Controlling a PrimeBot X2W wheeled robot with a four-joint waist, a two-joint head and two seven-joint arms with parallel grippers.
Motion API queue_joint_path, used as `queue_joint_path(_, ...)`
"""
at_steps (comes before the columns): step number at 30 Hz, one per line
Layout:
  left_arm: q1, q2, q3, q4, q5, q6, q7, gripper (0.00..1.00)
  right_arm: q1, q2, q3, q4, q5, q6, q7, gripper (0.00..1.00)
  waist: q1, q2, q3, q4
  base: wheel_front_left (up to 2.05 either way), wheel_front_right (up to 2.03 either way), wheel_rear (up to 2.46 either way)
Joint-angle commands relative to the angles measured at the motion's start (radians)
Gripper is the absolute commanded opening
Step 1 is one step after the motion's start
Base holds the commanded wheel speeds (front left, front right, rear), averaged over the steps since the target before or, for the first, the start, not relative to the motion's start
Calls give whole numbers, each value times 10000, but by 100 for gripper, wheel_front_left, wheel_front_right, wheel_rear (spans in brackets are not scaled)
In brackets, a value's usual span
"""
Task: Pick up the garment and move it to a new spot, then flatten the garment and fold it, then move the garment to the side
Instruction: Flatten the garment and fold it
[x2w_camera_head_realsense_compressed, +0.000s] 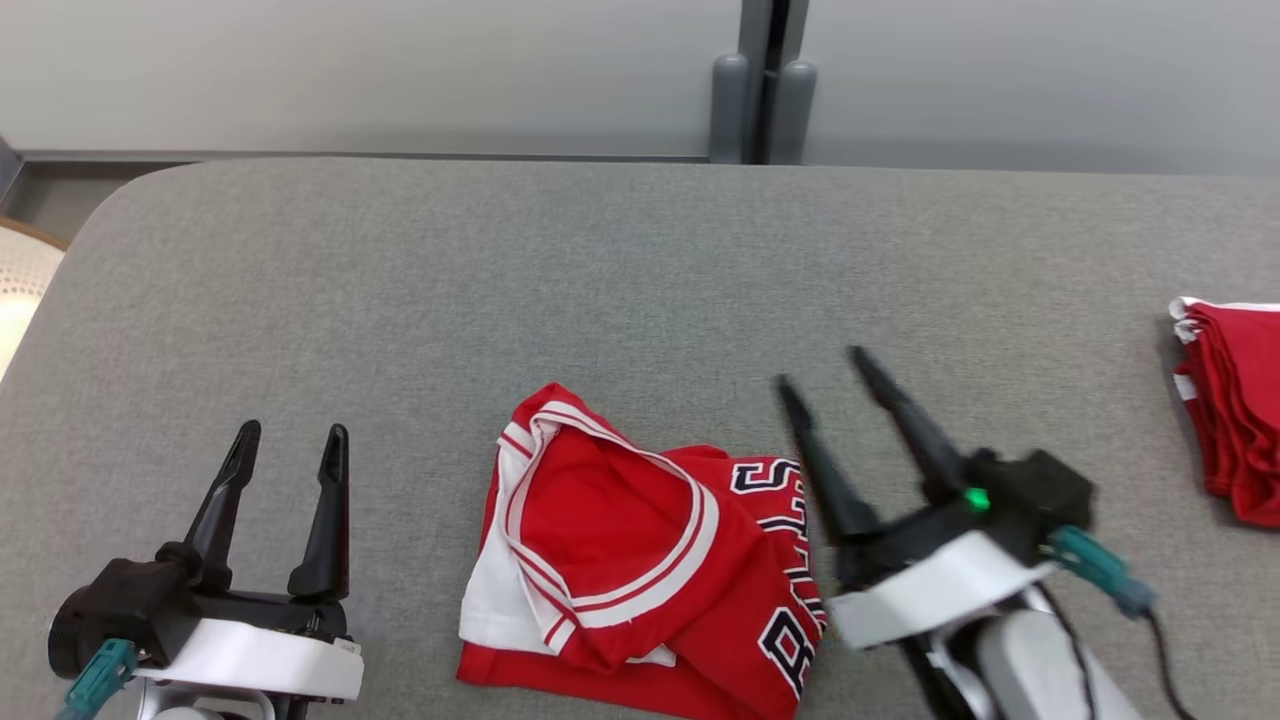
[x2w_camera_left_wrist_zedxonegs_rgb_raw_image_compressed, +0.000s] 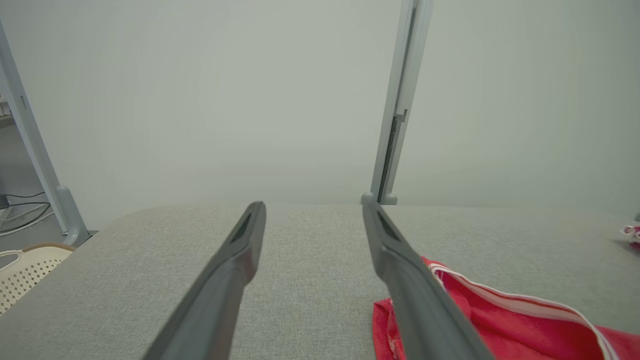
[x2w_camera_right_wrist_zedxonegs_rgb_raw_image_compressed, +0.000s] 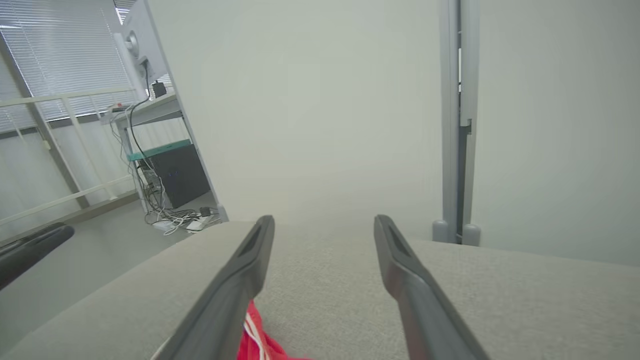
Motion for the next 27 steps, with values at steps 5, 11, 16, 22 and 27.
queue_joint_path(5,192,50,270,-39,26,129,-53,100,1722,-19,-2367,-1294,-1015,-1,491,100,0,0,-335,-341,0,0,0)
queue_joint_path(11,460,-34,560,-75,169,-8,-48,100,3100,-20,-3529,-2115,-1361,-1,997,100,0,0,-759,-449,0,0,0)
queue_joint_path(16,804,13,771,-7,447,-121,-50,100,3878,-20,-3777,-2547,-1377,-1,1295,100,0,0,-1116,-548,0,0,0)
queue_joint_path(22,1120,57,669,100,664,-166,-51,100,4373,-20,-3842,-2794,-1323,-1,1511,100,0,0,-1316,-677,0,0,0)
queue_joint_path(27,1204,71,632,73,730,-124,-51,100,4451,-22,-3853,-2831,-1241,-1,1545,100,0,0,-1331,-711,0,0,0)
